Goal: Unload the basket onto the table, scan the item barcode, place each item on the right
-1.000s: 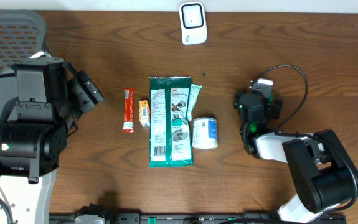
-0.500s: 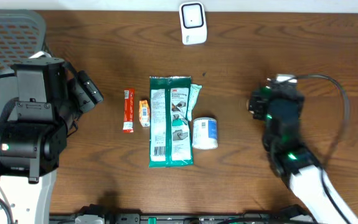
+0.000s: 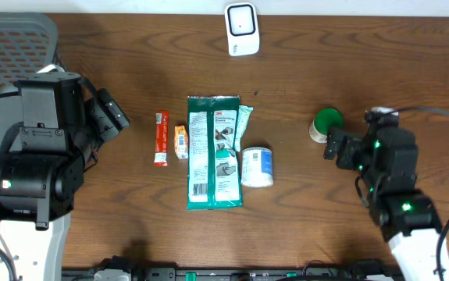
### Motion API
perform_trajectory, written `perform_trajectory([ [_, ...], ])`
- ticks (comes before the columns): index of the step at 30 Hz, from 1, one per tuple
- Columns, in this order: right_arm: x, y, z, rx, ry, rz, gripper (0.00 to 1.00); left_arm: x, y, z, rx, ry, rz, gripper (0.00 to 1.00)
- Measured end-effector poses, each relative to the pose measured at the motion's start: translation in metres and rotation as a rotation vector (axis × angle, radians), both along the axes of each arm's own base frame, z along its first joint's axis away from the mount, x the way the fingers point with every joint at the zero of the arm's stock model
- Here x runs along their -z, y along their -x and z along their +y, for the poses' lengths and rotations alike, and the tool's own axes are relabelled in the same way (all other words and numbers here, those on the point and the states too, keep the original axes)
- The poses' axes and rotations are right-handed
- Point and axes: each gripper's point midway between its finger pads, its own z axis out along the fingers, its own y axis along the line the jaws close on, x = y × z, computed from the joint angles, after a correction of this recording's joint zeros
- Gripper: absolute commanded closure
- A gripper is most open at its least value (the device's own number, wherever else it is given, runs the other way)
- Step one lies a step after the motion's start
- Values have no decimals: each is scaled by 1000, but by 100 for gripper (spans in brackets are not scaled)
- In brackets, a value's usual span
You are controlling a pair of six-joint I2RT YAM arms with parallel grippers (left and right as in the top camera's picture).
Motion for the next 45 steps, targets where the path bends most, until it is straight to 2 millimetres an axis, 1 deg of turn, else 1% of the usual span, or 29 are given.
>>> perform_trajectory([
  [2, -9, -3, 2, -8, -10, 43, 1, 0, 0, 0, 0, 0, 0, 10],
  [5, -14, 0, 2, -13, -22, 185, 1, 0, 0, 0, 0, 0, -1, 10],
  [6, -15, -2, 3, -16, -25, 206, 1, 0, 0, 0, 0, 0, 0, 10],
  [7, -14, -1, 5, -21, -32, 269, 1, 0, 0, 0, 0, 0, 0, 10],
  [9, -12, -6, 12, -47, -58, 344, 1, 0, 0, 0, 0, 0, 0, 10],
  [13, -9, -20, 29, -111, -123, 371, 1, 0, 0, 0, 0, 0, 0, 10],
  [15, -6, -16, 34, -131, -149, 396, 1, 0, 0, 0, 0, 0, -1, 10],
  [23, -1, -5, 37, -145, -160, 446, 1, 0, 0, 0, 0, 0, 0, 10],
  [28, -1, -4, 37, -152, -155, 448, 1, 0, 0, 0, 0, 0, -1, 10],
  [32, 0, -6, 41, -197, -147, 448, 1, 0, 0, 0, 0, 0, 0, 10],
  [34, 2, -8, 44, -220, -160, 474, 1, 0, 0, 0, 0, 0, 0, 10],
  [36, 5, -7, 47, -233, -175, 536, 1, 0, 0, 0, 0, 0, 0, 10],
  [39, 1, -15, 49, -251, -187, 665, 1, 0, 0, 0, 0, 0, -1, 11],
  [40, -1, -17, 49, -254, -186, 675, 1, 0, 0, 0, 1, 1, 0, 10],
  [41, -8, -24, 48, -259, -183, 701, 1, 0, 0, 0, 0, 0, -1, 10],
  [43, -17, -36, 49, -263, -177, 698, 1, 0, 0, 0, 0, 0, 0, 10],
  [45, -20, -44, 46, -258, -155, 691, 1, 0, 0, 0, 0, 0, 0, 10],
])
